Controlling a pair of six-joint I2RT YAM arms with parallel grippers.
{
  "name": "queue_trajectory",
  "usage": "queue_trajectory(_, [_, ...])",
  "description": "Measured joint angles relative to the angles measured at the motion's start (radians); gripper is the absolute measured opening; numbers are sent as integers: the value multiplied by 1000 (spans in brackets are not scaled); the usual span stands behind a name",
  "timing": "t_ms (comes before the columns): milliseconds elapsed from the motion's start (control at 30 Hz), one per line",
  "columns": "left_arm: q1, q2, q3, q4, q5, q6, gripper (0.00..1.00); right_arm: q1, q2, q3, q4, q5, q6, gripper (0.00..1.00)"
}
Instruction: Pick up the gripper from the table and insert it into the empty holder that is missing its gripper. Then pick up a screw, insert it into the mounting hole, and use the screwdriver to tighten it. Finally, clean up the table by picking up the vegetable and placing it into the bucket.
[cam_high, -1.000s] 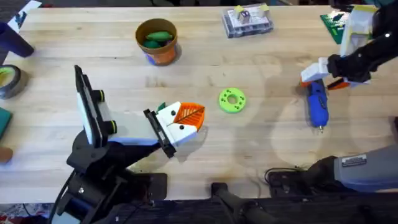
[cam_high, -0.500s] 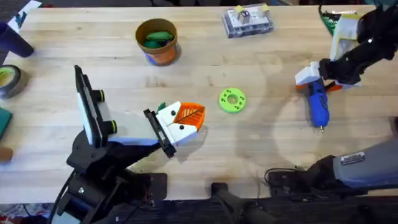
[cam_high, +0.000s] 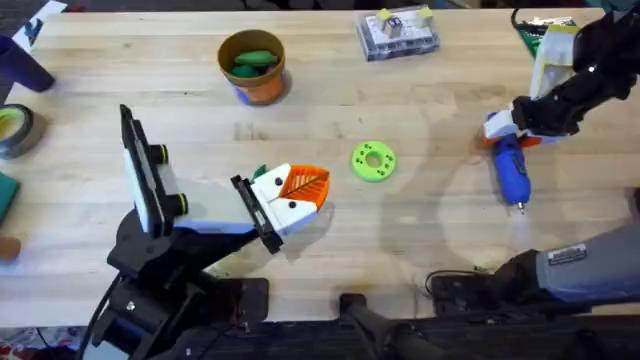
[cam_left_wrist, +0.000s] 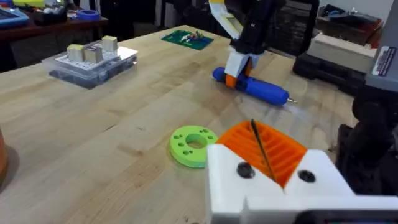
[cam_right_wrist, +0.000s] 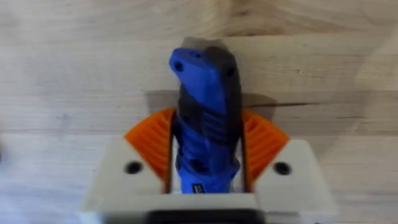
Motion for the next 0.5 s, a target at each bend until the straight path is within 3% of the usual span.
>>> queue_trajectory(100, [0, 0, 0, 0, 0, 0, 14, 0, 0, 0, 6, 4, 0, 119])
queue_trajectory(133, [0, 0, 0, 0, 0, 0, 14, 0, 0, -1, 8, 4, 3, 42])
queue_trajectory(367, [0, 0, 0, 0, 0, 0, 14, 0, -6, -3, 11, 2, 12, 26])
queue_trajectory(500, [0, 0, 0, 0, 0, 0, 14, 0, -80, -4, 17, 1, 15, 26])
